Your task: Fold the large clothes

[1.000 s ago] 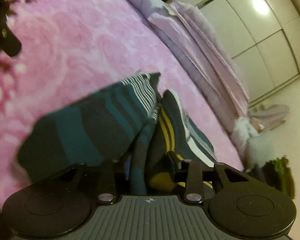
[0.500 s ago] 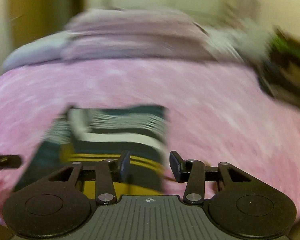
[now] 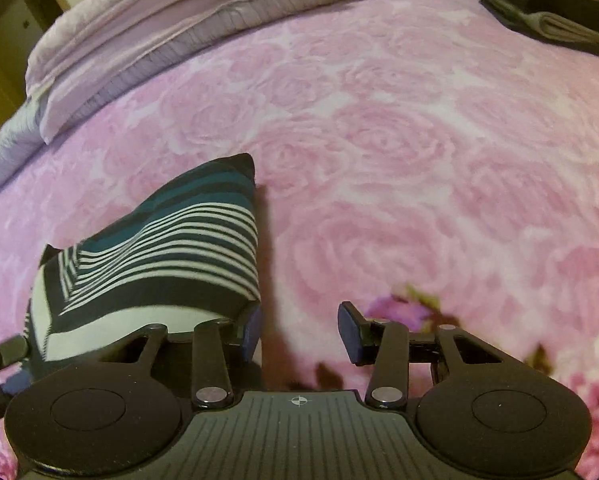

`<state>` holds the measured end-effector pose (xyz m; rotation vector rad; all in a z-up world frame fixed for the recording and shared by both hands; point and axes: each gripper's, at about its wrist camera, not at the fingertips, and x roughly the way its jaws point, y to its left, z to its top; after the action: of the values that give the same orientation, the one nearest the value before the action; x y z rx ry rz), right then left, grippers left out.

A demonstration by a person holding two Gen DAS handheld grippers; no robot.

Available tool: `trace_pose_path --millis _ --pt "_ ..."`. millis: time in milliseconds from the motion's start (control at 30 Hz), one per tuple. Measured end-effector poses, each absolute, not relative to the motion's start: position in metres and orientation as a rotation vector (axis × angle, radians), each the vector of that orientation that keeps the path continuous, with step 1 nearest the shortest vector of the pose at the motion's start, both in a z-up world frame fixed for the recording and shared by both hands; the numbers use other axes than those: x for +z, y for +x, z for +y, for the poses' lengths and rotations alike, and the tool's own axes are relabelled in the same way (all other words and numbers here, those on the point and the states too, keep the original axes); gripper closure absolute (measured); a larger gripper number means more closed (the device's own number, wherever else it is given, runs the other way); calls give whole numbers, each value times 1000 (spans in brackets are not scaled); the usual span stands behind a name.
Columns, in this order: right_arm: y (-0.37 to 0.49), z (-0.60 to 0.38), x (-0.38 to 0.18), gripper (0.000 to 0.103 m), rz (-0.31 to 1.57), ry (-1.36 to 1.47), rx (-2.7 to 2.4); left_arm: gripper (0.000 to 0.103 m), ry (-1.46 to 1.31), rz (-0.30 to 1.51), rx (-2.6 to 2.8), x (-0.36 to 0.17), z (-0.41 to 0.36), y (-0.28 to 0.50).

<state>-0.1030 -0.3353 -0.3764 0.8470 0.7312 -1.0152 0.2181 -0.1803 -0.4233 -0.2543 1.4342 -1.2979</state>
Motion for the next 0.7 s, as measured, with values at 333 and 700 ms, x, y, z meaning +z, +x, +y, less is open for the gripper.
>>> trace_pose_path --millis 333,700 --pt "-73 -333 -372 103 797 741 -923 85 -185 1295 -1385 -398 -183 206" --pt "-83 -328 -379 103 795 789 -918 72 -131 1338 -1381 -413 -185 204"
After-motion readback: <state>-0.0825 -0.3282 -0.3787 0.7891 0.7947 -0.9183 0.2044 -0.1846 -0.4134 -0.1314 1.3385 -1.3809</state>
